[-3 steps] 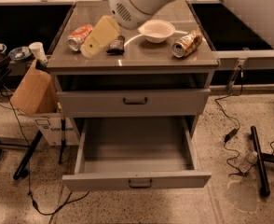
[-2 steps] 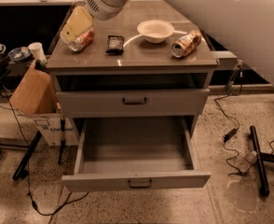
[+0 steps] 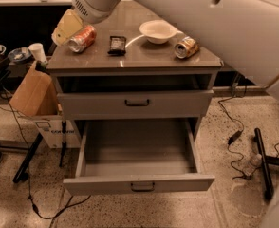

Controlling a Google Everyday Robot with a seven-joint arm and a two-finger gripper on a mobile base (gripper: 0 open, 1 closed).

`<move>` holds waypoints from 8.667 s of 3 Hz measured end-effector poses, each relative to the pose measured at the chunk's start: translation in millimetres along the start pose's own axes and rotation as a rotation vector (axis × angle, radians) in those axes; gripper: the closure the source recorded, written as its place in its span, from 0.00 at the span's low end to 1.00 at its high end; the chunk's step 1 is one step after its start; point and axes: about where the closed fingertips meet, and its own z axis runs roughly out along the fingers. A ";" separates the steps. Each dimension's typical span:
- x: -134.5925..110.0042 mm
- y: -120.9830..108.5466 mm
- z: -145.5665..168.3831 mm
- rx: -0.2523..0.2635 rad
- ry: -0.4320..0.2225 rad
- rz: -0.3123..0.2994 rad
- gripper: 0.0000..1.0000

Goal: Place coke can into middle drawer

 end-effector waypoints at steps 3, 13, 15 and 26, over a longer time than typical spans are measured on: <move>-15.9 -32.2 165.8 0.020 0.031 -0.004 0.00; 36.2 -68.8 45.0 -0.170 -0.131 -0.101 1.00; 102.2 11.4 -25.4 -0.409 -0.142 -0.232 1.00; 402.5 192.1 333.4 -0.707 0.135 0.376 0.58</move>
Offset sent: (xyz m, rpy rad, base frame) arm 0.1320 0.0784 -0.0849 -0.0119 -0.0244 -0.0236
